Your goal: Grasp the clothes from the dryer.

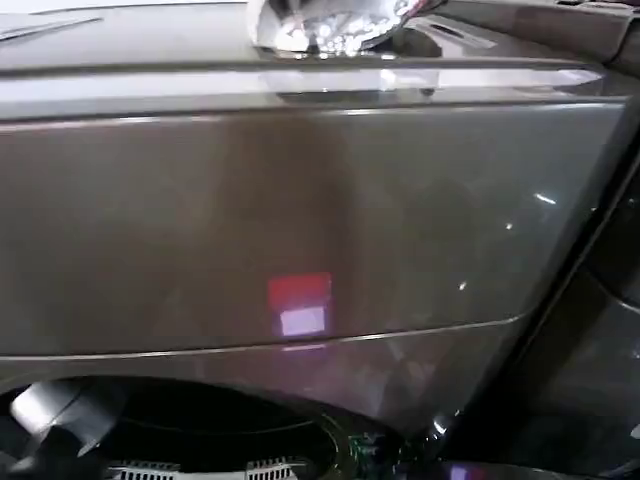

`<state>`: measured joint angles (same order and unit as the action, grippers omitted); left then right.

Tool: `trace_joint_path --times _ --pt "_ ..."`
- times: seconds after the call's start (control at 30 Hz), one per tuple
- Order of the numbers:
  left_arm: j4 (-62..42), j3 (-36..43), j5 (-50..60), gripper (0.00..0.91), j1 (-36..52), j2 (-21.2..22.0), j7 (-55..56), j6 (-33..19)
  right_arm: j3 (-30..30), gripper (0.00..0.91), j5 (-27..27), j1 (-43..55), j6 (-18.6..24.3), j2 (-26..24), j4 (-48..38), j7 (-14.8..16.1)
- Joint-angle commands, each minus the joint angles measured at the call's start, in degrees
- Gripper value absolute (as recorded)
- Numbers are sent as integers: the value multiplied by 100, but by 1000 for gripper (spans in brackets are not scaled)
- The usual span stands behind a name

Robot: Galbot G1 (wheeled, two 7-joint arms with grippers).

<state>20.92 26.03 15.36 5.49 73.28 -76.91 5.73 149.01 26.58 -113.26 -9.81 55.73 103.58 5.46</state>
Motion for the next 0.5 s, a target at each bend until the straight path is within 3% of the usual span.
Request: trace_joint_path --times 0.03,0.5 --pt "-22 16 -26 0 54 11 26 3 21 907 0 -7 -1 -7 -17 -2" --pt "0 -211 -285 0 35 54 338 102 -3 907 -10 64 7 16 -59 0"
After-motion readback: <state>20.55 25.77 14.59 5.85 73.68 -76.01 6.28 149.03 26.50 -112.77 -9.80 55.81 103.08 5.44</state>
